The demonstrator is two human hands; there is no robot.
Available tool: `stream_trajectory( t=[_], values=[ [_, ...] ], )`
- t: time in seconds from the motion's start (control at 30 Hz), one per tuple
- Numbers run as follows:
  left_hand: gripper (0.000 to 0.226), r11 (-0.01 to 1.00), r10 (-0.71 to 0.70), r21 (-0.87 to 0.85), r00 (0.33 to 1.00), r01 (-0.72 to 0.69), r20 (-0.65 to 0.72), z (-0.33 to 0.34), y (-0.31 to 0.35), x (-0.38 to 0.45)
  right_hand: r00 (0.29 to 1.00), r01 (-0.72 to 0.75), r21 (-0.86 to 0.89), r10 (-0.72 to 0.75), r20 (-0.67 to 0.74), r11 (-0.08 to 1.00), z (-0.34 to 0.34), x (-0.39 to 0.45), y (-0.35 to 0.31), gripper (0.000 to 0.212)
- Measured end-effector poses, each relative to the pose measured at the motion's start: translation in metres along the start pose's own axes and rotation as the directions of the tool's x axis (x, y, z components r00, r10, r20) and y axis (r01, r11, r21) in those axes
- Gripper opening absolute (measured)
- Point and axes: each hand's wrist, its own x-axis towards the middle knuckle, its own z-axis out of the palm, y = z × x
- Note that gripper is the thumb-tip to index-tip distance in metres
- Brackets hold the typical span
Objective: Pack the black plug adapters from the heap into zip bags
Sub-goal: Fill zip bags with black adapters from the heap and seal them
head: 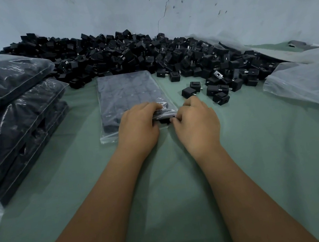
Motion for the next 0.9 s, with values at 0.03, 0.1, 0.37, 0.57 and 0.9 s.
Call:
stream_trajectory(
  t=[0.03, 0.1, 0.37, 0.57, 0.9],
  values=[
    [0.043, 1.000, -0.001, -0.002, 1.000, 0.001, 0.001, -0.0003, -0.0002, 0.0002, 0.999, -0.023, 0.038, 0.024, -0.028, 0.999, -0.0008, 0.0006, -0.0010, 0.016],
    [0.044, 1.000, -0.002, -0.007, 1.000, 0.002, 0.002, -0.0008, -0.0005, 0.0004, 0.997, -0.046, 0.101, 0.052, -0.058, 0.994, -0.0004, 0.0010, -0.0029, 0.019],
    [0.029, 1.000, 0.015, -0.016, 0.999, -0.016, -0.045, 0.0010, 0.0008, 0.0004, 0.997, -0.069, 0.111, 0.064, 0.049, 0.991, 0.0063, 0.0054, -0.0007, 0.019],
    [0.028, 1.000, 0.019, -0.023, 0.999, -0.020, -0.034, -0.0006, 0.0017, 0.0005, 0.994, -0.024, 0.130, 0.010, 0.106, 0.991, 0.0043, 0.0051, -0.0050, 0.036],
    [0.027, 1.000, -0.002, -0.010, 0.999, 0.002, -0.037, -0.0010, 0.0021, 0.0016, 0.991, -0.118, 0.316, 0.089, 0.102, 0.941, 0.0059, 0.0093, 0.0024, 0.030]
  ],
)
